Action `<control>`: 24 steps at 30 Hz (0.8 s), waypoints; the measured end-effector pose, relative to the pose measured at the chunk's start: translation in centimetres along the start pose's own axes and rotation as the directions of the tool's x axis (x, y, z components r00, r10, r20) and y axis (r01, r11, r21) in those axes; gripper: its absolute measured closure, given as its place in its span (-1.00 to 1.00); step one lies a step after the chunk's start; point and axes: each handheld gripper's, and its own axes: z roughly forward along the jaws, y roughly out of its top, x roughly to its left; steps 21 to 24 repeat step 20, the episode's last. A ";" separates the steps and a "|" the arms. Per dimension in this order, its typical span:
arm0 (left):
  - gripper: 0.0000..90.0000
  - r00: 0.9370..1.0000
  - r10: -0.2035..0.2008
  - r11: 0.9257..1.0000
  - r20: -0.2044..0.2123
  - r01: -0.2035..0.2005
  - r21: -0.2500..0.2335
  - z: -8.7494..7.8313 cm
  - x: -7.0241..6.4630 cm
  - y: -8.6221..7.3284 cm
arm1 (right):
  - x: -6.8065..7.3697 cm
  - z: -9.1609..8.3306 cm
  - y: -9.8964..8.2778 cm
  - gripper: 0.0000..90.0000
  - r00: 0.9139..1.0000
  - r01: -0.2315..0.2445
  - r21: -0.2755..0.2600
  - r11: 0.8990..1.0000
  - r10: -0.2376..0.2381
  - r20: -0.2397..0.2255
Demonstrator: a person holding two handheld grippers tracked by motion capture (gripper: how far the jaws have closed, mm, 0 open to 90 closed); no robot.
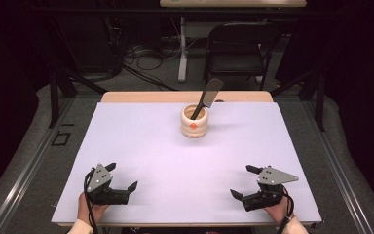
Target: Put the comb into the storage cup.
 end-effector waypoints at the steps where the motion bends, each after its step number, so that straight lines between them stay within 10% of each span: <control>1: -1.00 1.000 -0.002 1.000 0.000 0.002 -0.001 -0.1 -0.1 -0.1 | 0.0 0.0 0.0 -0.98 1.000 0.004 -0.002 1.000 -0.004 0.002; 24: -1.00 1.000 -0.005 1.000 0.016 0.005 -0.005 -0.1 -0.2 -0.1 | 0.1 0.1 0.0 -1.00 1.000 0.006 0.011 1.000 -0.006 -0.004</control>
